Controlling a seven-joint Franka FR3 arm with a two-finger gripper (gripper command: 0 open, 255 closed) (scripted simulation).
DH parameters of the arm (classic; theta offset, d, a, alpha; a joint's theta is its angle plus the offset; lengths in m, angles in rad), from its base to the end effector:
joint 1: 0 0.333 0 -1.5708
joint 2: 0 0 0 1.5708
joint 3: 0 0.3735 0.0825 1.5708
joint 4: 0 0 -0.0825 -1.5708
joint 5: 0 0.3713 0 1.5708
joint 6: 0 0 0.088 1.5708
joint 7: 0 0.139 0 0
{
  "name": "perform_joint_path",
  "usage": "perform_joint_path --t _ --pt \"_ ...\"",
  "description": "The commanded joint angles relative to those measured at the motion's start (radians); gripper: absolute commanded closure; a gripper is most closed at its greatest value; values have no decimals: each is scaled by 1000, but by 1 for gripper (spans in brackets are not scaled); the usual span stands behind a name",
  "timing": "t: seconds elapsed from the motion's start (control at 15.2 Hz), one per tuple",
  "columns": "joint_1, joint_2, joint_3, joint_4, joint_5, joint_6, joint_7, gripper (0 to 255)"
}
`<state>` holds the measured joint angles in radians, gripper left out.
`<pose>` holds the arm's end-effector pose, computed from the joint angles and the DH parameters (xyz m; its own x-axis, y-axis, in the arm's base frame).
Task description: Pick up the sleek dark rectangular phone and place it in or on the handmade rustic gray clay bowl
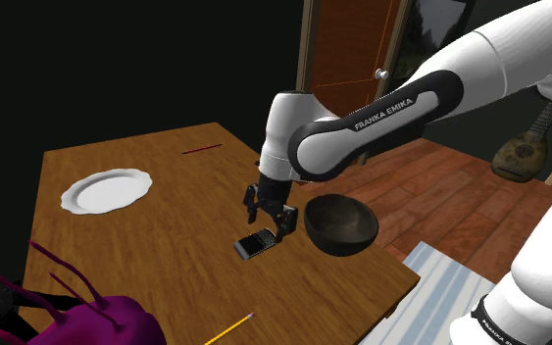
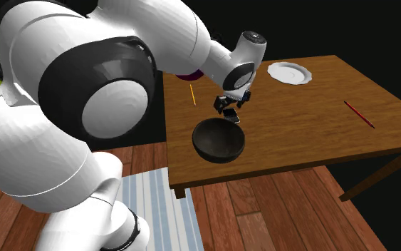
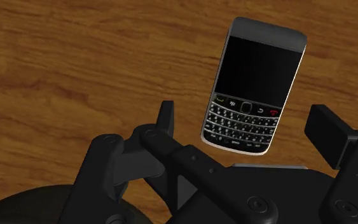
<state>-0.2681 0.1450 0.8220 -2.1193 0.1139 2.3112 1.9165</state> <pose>0.4842 0.2924 0.4084 0.1227 -0.9697 -0.2110 -0.9923 -0.1235 -0.0096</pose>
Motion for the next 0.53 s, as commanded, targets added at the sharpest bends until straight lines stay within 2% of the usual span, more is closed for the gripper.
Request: perform_joint_path --t 0.0,0.46 --pt "22 64 -23 37 -61 21 96 0" --pt "70 149 -57 18 -136 109 148 0"
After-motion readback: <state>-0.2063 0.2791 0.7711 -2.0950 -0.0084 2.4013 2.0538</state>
